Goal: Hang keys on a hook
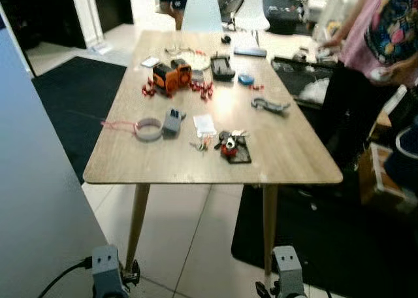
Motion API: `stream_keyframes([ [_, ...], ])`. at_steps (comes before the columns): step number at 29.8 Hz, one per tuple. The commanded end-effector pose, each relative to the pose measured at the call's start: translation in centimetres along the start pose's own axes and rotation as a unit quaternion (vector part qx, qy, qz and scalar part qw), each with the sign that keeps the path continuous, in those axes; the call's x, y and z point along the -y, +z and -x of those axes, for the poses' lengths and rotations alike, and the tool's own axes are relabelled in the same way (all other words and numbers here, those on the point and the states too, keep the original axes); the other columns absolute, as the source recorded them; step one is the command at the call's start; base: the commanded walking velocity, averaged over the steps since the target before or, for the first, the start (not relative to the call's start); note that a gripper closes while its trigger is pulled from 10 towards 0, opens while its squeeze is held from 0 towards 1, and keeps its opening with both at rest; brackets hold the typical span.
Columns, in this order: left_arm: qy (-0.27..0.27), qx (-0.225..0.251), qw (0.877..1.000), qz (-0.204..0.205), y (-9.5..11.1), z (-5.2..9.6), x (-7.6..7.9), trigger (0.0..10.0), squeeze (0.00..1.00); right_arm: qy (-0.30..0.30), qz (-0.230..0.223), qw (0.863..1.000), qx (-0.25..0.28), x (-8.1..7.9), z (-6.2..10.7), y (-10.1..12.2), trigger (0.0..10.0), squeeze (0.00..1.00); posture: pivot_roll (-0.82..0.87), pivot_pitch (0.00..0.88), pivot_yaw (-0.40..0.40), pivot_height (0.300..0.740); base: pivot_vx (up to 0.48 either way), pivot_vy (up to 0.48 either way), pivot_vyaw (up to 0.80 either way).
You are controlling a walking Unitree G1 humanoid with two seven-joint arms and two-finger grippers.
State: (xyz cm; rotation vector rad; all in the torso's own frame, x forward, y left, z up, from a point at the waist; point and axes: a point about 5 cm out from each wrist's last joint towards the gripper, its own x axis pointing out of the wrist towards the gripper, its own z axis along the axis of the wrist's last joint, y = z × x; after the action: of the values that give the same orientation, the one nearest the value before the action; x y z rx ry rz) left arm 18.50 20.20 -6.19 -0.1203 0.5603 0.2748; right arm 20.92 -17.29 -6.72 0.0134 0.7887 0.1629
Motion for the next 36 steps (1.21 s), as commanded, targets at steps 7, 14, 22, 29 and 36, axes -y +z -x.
stream_keyframes([
  [7,-0.010,-0.020,1.000,-0.014,-0.13,-0.24,0.63,10.0,0.00,-0.011,-0.006,1.000,-0.016,0.67,0.41,-1.01,10.0,0.00,0.08,0.057,-0.052,0.740,0.000,-0.069,0.00],
  [14,-0.018,-0.015,0.999,-0.028,0.25,-0.45,0.86,10.0,0.00,-0.013,-0.005,1.000,-0.016,0.79,0.40,-0.92,10.0,0.00,0.08,0.059,-0.049,0.740,0.000,0.000,0.00],
  [22,-0.014,-0.010,1.000,-0.022,0.53,-0.55,0.69,10.0,0.00,-0.013,-0.006,1.000,-0.017,0.81,0.45,-1.05,10.0,0.00,0.08,0.053,-0.047,0.740,0.000,0.000,0.00],
  [29,-0.016,-0.011,1.000,-0.018,0.53,-0.54,0.52,10.0,0.00,-0.012,-0.005,1.000,-0.018,0.76,0.44,-1.07,10.0,0.00,0.08,0.047,-0.044,0.740,0.073,0.000,0.00],
  [36,-0.015,-0.012,1.000,-0.015,0.44,-0.49,0.46,10.0,0.00,-0.011,-0.005,1.000,-0.018,0.72,0.45,-1.12,10.0,0.00,0.08,0.042,-0.044,0.740,0.272,0.000,0.00],
])
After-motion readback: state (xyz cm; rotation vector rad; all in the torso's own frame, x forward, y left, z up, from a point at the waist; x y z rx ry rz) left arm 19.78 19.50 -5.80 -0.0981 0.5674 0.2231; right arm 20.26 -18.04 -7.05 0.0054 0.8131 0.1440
